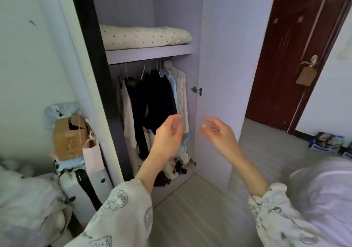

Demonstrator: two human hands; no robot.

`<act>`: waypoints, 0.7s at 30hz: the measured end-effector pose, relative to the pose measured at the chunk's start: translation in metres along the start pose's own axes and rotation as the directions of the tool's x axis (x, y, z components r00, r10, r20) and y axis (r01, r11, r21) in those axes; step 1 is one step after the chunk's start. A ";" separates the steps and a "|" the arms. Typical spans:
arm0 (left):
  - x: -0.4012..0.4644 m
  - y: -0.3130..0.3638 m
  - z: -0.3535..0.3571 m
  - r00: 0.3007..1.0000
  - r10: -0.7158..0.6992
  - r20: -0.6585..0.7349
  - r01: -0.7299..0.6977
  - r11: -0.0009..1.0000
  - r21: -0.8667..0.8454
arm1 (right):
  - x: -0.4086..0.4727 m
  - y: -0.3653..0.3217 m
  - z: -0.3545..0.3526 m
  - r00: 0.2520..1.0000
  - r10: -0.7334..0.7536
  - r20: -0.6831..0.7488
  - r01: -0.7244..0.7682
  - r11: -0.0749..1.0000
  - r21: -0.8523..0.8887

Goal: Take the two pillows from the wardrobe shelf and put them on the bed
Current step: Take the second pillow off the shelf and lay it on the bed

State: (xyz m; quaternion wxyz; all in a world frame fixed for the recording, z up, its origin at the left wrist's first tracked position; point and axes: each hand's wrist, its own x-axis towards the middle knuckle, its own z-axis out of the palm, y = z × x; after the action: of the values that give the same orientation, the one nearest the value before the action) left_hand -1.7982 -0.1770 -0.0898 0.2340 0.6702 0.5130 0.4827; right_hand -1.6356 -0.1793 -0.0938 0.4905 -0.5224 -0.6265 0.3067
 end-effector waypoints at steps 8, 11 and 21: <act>0.122 -0.013 -0.016 0.997 0.032 -0.067 -0.045 0.981 -0.190 | 0.108 -0.022 -0.003 0.981 -0.067 -0.184 0.066 0.998 -0.014; 0.160 -0.014 -0.017 0.993 0.013 -0.116 -0.045 0.959 -0.279 | 0.150 -0.026 0.001 0.970 -0.109 -0.218 0.103 0.994 -0.039; 0.306 -0.042 0.000 0.967 0.032 -0.253 -0.075 0.984 -0.162 | 0.327 -0.007 0.010 0.949 -0.307 -0.074 0.302 0.950 -0.072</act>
State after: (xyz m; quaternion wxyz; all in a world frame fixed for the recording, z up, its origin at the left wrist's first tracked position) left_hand -1.8148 0.1181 0.0011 0.2107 0.5955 0.4768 0.6112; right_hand -1.6387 0.1327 0.0058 0.5423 -0.4462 -0.6872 0.1860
